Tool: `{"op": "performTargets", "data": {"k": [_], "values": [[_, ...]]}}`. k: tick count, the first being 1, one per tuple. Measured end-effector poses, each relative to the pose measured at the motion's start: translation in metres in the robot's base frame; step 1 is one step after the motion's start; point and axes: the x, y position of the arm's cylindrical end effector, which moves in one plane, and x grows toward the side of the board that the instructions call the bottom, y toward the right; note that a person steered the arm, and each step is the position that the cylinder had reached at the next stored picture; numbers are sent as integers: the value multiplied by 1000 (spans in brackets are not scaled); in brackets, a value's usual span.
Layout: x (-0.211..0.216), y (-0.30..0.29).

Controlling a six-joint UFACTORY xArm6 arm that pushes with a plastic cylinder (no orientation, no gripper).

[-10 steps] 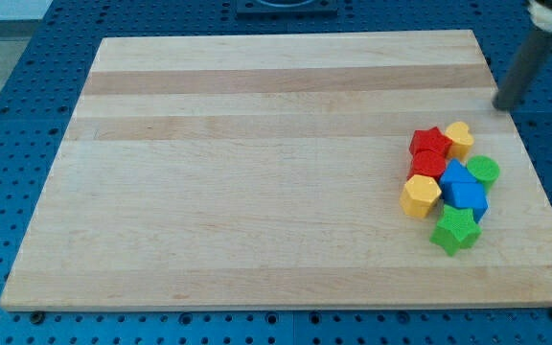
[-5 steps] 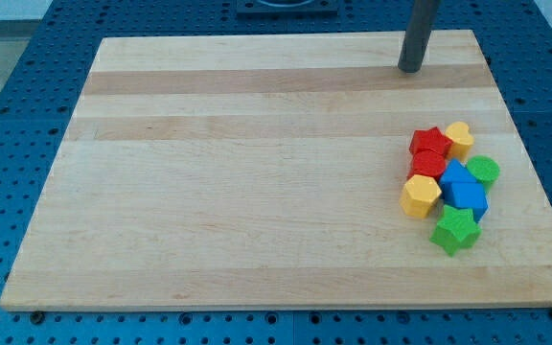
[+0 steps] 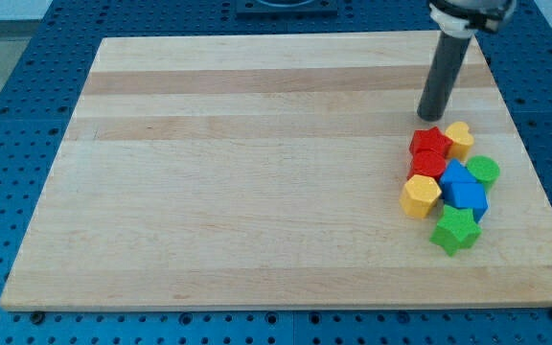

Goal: Nudge the group of blocks a bit down

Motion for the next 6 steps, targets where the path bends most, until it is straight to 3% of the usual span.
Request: {"op": "performTargets", "data": {"k": [4, 6], "values": [[30, 5], [66, 4]]}}
